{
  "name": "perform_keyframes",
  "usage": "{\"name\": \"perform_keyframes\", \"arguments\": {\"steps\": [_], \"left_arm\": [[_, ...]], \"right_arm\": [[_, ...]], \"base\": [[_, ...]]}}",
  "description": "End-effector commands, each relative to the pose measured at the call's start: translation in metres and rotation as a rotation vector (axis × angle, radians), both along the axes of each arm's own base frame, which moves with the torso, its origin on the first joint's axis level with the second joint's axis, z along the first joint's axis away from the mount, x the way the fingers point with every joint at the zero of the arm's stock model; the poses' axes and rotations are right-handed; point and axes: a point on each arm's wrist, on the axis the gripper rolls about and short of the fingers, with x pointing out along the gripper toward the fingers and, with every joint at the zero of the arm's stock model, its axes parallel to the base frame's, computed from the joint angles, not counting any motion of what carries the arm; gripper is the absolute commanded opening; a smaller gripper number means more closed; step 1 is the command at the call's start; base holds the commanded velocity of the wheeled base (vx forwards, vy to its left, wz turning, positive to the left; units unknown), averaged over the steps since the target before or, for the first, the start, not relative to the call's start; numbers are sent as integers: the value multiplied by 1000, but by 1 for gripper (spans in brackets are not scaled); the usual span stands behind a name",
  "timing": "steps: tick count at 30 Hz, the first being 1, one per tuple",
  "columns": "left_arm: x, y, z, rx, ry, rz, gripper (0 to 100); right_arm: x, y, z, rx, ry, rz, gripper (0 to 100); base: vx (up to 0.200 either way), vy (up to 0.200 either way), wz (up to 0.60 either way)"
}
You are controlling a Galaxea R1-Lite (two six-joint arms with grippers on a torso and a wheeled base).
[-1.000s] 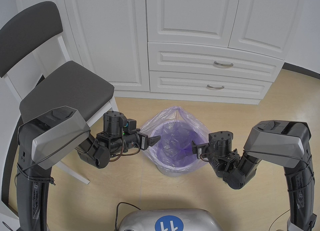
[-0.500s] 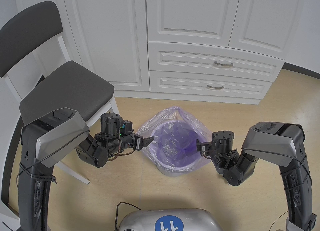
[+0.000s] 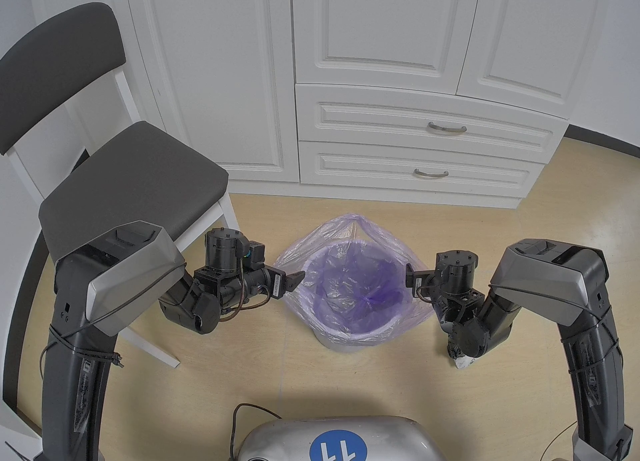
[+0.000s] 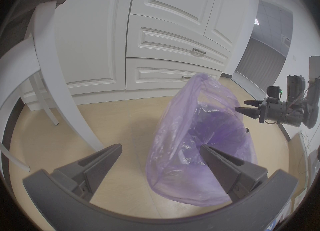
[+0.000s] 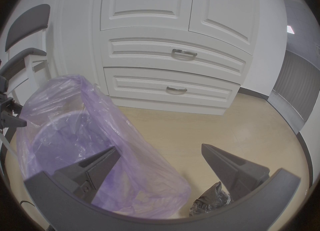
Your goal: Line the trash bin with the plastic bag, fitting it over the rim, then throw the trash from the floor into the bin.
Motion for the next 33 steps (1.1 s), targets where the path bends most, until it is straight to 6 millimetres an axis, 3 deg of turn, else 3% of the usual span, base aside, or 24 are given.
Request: {"name": "perform_keyframes", "arguments": {"steps": [1,22,27,33], "left_arm": [[3,0,-5,4,0,14,100],[23,-6,-7,-18,-93,85,100],[25,-7,-7,-43,-100,90,100],[35,-10,-6,-55,-129,145,100]], "right_arm": [[6,-6,1,4,-12,-16,100],[45,-35,-10,20,-87,-108,100],[50,-31,-1,46,-135,-107,100],[39,-12,11,72,-191,-62,100]], "base": [[0,0,0],[0,0,0],[0,0,0],[0,0,0]]}}
